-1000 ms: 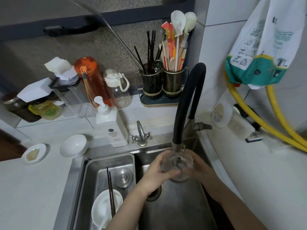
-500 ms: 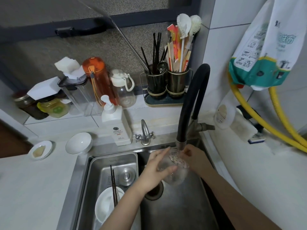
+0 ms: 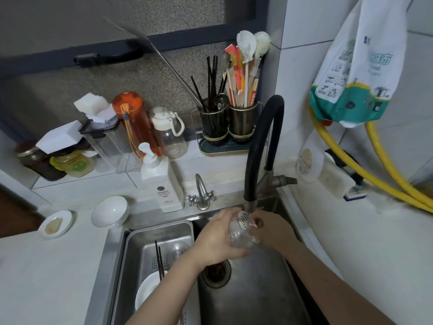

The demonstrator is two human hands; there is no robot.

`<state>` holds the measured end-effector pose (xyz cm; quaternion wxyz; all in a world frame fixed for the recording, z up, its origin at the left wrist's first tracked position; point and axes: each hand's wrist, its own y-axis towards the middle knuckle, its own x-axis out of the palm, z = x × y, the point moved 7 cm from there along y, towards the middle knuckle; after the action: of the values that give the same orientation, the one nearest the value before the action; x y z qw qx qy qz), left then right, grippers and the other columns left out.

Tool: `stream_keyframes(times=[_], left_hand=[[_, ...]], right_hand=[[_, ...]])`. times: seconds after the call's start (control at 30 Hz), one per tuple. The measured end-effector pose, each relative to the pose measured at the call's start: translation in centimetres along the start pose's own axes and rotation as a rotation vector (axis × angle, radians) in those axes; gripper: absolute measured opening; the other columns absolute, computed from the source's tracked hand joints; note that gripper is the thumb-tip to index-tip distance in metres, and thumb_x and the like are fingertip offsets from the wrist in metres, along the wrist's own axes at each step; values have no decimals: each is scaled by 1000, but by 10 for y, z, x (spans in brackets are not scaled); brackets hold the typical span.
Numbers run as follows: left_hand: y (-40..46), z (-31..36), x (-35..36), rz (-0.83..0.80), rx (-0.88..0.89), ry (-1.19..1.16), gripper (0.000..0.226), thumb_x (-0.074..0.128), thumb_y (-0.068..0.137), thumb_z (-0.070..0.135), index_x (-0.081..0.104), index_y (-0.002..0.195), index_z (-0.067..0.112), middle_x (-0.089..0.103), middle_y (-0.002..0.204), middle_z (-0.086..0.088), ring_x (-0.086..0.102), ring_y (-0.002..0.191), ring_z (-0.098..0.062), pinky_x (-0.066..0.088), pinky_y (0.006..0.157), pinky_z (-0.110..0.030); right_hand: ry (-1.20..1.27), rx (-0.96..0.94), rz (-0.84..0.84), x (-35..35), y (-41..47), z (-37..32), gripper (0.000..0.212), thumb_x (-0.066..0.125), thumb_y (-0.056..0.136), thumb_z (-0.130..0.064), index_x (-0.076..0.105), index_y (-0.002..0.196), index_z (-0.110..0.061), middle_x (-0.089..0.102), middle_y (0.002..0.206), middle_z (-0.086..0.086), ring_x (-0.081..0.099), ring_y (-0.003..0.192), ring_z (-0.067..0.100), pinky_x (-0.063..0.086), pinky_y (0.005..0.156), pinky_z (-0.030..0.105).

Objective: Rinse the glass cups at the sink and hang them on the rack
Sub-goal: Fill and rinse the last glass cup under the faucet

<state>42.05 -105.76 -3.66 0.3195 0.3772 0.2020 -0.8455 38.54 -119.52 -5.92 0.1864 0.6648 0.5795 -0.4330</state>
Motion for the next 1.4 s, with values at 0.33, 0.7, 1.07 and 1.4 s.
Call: stream_keyframes(times=[0.33,0.7,1.07,1.4], left_hand=[[-2,5,1,-29,39,119,109,78,67,53,14,152,31,22,150,10,16,141,-10,18,119,-28],[-5,5,3,-29,41,-19,101,86,63,45,27,144,31,32,129,20,27,121,4,19,100,-2],[-8,-3,4,41,35,30,102,80,62,54,28,145,28,35,139,13,29,130,-6,27,114,-24],[-8,-21,7,-120,-108,-359,95,92,56,30,36,132,36,57,124,11,58,112,-2,50,97,-24]], right_hand=[[13,-3,63,6,1,-9,28,43,99,-34,60,100,-13,68,97,3,64,92,20,48,81,30],[-175,21,-115,16,11,-4,25,46,95,-33,63,107,-19,66,105,-4,63,103,16,47,82,25],[-35,41,-115,13,1,-15,17,49,94,-33,56,83,-23,60,86,-5,61,83,13,47,75,25],[-214,-64,-110,4,-2,-31,38,42,97,-45,66,105,-17,68,100,2,65,94,19,53,86,34]])
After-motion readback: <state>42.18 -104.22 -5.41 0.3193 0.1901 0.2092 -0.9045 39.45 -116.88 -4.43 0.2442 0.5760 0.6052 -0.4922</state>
